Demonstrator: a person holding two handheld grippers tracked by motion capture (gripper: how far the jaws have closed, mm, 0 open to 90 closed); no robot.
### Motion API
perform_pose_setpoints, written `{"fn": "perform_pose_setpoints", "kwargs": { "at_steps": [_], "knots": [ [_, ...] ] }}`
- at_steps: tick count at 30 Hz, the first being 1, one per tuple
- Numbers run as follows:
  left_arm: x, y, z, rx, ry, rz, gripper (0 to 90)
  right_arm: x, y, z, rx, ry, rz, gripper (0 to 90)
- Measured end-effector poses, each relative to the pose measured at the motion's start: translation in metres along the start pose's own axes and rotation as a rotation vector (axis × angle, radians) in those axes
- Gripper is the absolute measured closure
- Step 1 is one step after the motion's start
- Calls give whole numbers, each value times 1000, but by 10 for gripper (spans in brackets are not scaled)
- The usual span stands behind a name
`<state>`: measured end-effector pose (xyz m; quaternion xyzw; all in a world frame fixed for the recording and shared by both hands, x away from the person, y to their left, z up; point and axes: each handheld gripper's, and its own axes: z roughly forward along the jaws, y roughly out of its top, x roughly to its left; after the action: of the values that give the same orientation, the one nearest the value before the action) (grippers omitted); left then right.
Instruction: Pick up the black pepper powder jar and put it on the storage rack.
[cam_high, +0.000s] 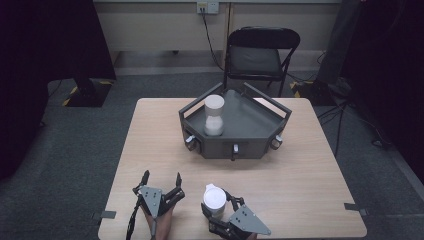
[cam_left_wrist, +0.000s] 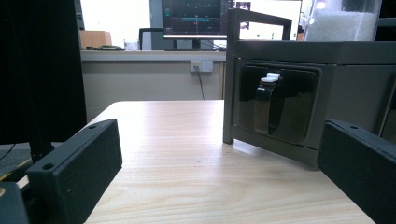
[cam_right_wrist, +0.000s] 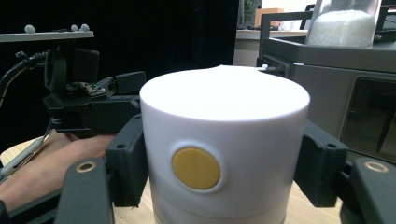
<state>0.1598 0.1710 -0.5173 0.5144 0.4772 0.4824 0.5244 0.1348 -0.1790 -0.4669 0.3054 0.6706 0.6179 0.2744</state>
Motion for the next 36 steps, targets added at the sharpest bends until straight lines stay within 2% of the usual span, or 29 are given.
{"fn": "perform_pose_setpoints", "kwargs": {
  "at_steps": [10, 21, 27, 36],
  "knots": [
    [0, 0, 0, 0, -1, 0, 0, -17, 14, 0, -8, 6, -6, 299],
    [0, 0, 0, 0, -1, -1, 0, -37, 25, 2, -12, -8, -2, 299],
    [0, 0, 0, 0, -1, -1, 0, -51, 39, 6, -27, -37, 3, 299],
    [0, 0, 0, 0, -1, -1, 0, -72, 66, 16, -42, -83, -18, 299]
  ]
}}
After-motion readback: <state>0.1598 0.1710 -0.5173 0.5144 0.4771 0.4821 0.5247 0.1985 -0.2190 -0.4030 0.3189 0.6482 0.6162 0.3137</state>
